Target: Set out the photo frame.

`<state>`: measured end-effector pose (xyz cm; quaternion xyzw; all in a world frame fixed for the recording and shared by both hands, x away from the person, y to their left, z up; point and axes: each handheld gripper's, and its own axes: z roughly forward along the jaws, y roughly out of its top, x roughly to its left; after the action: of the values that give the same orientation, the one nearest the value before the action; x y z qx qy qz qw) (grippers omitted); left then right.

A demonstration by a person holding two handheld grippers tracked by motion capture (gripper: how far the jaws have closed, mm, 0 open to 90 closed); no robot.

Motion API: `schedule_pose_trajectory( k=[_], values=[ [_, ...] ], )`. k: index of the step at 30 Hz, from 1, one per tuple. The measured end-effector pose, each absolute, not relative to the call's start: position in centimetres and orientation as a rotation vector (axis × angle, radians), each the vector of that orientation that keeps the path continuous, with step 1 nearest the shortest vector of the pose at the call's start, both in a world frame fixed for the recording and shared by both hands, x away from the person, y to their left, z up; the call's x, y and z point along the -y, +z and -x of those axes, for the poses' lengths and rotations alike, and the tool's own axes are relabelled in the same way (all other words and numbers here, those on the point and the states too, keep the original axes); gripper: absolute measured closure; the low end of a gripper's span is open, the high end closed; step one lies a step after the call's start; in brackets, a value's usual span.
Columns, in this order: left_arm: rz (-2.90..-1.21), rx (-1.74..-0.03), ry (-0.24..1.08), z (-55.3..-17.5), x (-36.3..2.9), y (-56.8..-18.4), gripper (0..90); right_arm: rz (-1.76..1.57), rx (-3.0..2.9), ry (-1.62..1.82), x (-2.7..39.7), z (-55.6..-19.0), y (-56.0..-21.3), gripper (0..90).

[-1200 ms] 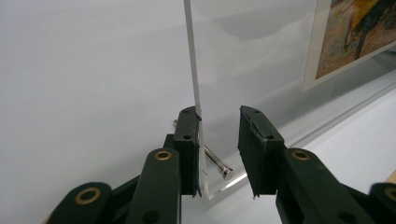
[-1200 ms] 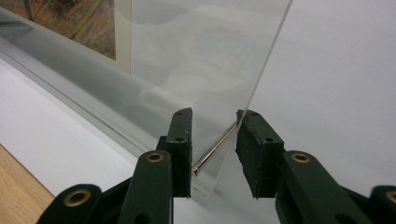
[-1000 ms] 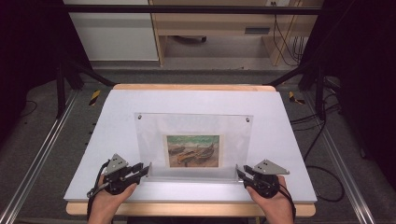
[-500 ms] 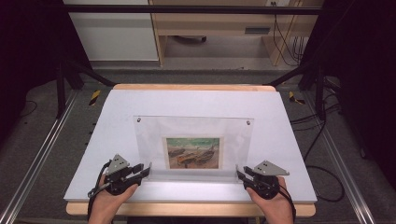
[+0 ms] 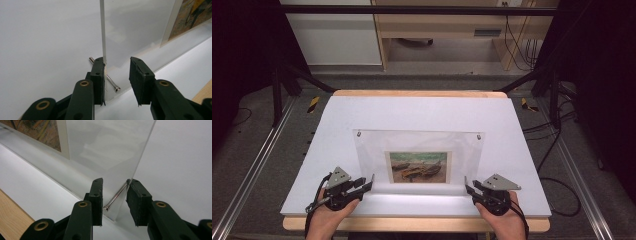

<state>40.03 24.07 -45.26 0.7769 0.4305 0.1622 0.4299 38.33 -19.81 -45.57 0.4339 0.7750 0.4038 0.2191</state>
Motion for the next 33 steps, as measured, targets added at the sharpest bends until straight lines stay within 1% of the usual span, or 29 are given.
schedule_pose_trajectory(
  k=[12, 15, 18, 20, 21, 22, 24, 26, 28, 30, 32, 33],
  values=[
    [-1.946, -1.073, 0.400, -39.83, -24.07, -45.46, 64.5, -1.198, -2.151, 1.114, 19.78, -38.17, -45.73, 66.1],
    [-1.937, -1.076, 0.391, -39.85, -24.06, -45.53, 63.3, -1.202, -2.150, 1.124, 19.79, -38.19, -45.75, 64.5],
    [-1.952, -1.078, 0.385, -39.85, -23.81, -45.75, 57.6, -1.195, -2.150, 1.133, 19.61, -38.24, -45.79, 57.0],
    [-1.942, -1.077, 0.380, -39.86, -23.68, -45.79, 49.7, -1.192, -2.134, 1.123, 19.39, -38.23, -45.73, 46.8],
    [-1.937, -1.074, 0.383, -39.85, -23.62, -45.71, 44.3, -1.177, -2.119, 1.109, 19.25, -38.25, -45.63, 39.0],
    [-1.933, -1.073, 0.392, -39.82, -23.58, -45.61, 40.0, -1.166, -2.108, 1.097, 19.20, -38.29, -45.55, 34.1],
    [-1.933, -1.073, 0.405, -39.82, -23.43, -45.50, 32.6, -1.160, -2.085, 1.093, 19.16, -38.29, -45.37, 27.3],
    [-1.934, -1.064, 0.412, -39.74, -23.35, -45.44, 26.8, -1.152, -2.064, 1.091, 19.34, -38.31, -45.19, 21.3],
    [-1.927, -1.062, 0.420, -39.66, -23.33, -45.35, 21.6, -1.169, -2.046, 1.098, 19.51, -38.32, -45.06, 17.2],
    [-1.930, -1.053, 0.424, -39.59, -23.40, -45.18, 18.2, -1.180, -2.023, 1.098, 19.79, -38.43, -45.00, 12.8],
    [-1.940, -1.046, 0.426, -39.58, -23.50, -45.05, 15.8, -1.196, -2.019, 1.093, 19.92, -38.49, -44.95, 11.0],
    [-1.943, -1.038, 0.429, -39.60, -23.60, -44.98, 13.3, -1.195, -2.015, 1.091, 20.01, -38.48, -44.92, 10.3]
  ],
)
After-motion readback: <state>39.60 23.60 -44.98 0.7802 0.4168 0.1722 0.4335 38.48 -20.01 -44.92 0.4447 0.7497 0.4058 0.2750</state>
